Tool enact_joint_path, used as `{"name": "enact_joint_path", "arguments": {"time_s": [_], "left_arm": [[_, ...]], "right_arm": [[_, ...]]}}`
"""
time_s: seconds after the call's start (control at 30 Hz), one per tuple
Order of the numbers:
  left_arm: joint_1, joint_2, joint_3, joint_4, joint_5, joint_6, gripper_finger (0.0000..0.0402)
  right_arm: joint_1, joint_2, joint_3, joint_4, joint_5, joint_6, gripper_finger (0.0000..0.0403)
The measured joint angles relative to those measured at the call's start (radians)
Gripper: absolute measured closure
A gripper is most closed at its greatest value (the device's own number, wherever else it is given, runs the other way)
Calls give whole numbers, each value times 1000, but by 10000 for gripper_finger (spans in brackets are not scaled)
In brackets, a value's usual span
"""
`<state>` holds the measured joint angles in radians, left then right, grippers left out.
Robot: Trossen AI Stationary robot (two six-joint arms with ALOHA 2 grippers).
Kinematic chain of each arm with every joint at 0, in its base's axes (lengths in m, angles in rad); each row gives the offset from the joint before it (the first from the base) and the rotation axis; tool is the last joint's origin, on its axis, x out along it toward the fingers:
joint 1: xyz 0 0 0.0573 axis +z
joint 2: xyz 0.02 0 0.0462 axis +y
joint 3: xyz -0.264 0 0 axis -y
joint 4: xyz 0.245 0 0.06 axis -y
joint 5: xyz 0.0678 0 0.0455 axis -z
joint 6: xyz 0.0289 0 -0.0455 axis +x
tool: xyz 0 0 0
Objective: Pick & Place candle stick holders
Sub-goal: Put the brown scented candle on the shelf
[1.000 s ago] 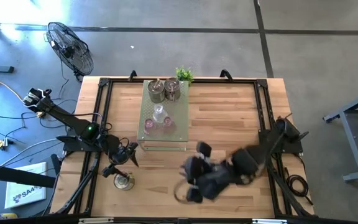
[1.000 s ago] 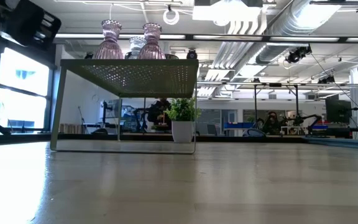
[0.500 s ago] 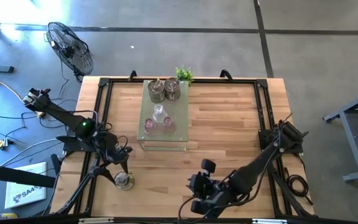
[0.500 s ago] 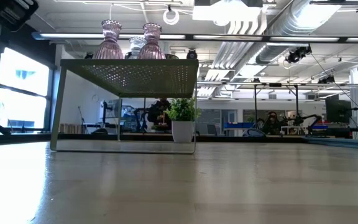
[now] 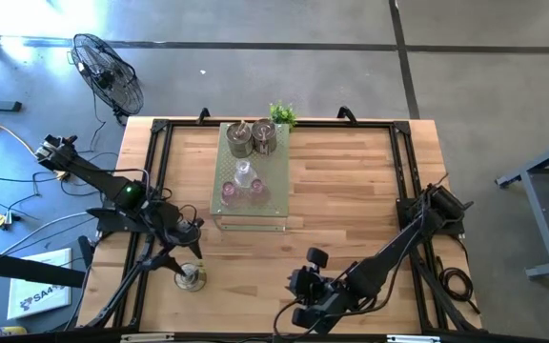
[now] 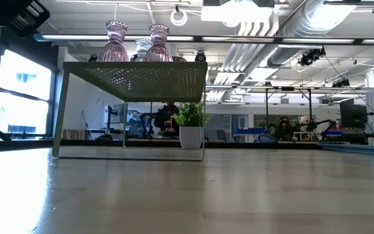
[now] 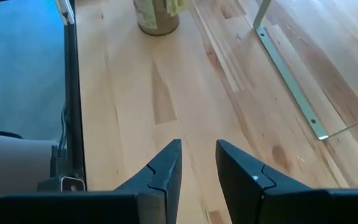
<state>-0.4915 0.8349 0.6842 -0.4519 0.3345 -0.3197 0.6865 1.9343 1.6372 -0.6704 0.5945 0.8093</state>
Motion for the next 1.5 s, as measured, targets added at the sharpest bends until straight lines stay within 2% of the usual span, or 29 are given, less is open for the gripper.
{"name": "enact_joint_path", "arguments": {"time_s": [0.27, 0.63, 0.87, 1.4, 1.5], "left_arm": [[0, 0, 0, 5, -179, -26, 101], [0, 0, 0, 5, -204, 5, 101], [0, 0, 0, -5, -298, 34, 101], [0, 0, 0, -19, -274, 34, 101], [0, 0, 0, -3, -231, 26, 101]], "right_arm": [[0, 0, 0, 37, 0, -5, 309], [0, 0, 0, 33, 0, -5, 309], [0, 0, 0, 36, 0, -5, 309], [1, 0, 1, 36, 0, -6, 309], [2, 0, 1, 36, 0, -6, 309]]}}
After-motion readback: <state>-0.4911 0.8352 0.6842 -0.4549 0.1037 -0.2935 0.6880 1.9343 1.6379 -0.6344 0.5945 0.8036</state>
